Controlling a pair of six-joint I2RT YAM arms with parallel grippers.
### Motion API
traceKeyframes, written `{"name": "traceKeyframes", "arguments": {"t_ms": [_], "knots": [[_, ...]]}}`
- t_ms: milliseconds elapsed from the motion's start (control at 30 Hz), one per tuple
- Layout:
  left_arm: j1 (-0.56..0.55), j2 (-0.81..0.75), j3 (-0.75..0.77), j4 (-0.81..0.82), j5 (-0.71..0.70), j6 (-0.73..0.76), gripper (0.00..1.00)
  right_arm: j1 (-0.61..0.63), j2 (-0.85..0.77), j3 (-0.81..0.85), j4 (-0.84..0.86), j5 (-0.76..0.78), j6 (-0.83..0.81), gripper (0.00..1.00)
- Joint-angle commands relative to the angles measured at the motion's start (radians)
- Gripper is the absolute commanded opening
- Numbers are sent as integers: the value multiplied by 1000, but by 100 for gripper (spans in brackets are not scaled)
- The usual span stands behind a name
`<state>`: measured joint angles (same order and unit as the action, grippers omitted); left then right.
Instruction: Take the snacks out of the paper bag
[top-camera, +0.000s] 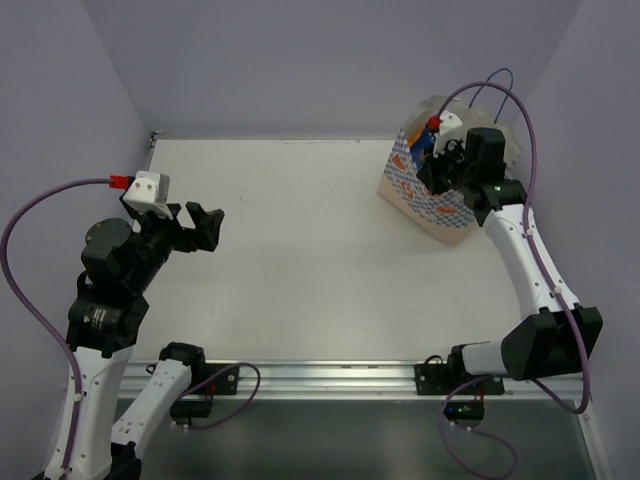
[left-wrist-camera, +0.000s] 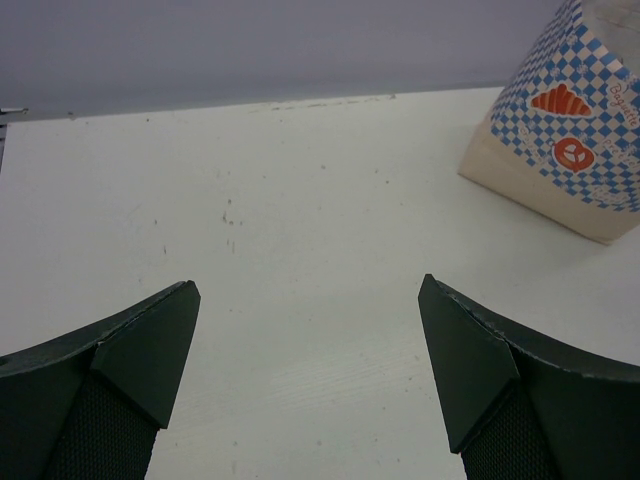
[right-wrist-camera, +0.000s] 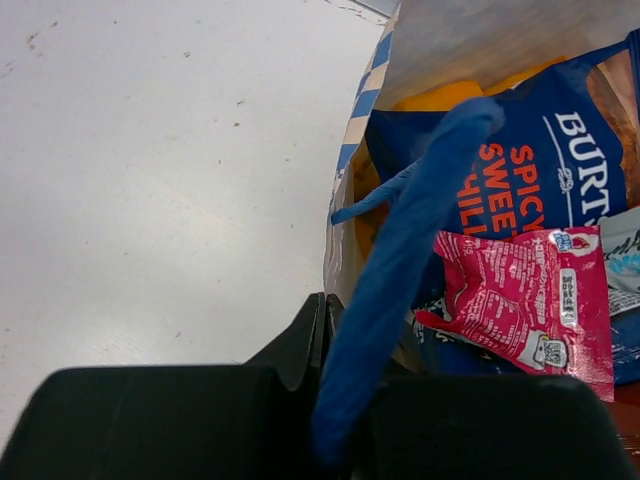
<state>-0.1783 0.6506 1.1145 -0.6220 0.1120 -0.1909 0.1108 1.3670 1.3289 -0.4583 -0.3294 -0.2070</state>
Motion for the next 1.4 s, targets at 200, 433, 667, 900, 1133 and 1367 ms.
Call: {"name": "traceKeyframes", "arguments": {"t_ms": [200, 433, 667, 900, 1133, 1367], "knots": [[-7, 4, 34, 13, 11, 8, 100, 157, -86, 29, 13, -1, 66, 0], [-7, 7, 51, 8, 6, 11, 100, 375, -77, 101, 26, 139, 210, 0], [-7, 20, 82, -16, 2, 2, 100, 622, 64, 292, 41, 303, 429, 0], [-7, 60, 117, -67, 9, -25, 100, 837, 330, 574, 4, 449, 527, 0], [-7, 70, 128, -91, 29, -41, 100, 928, 506, 760, -19, 552, 560, 0], [-7, 63, 125, -122, 2, -42, 100, 943, 465, 701, -26, 512, 603, 44]]}}
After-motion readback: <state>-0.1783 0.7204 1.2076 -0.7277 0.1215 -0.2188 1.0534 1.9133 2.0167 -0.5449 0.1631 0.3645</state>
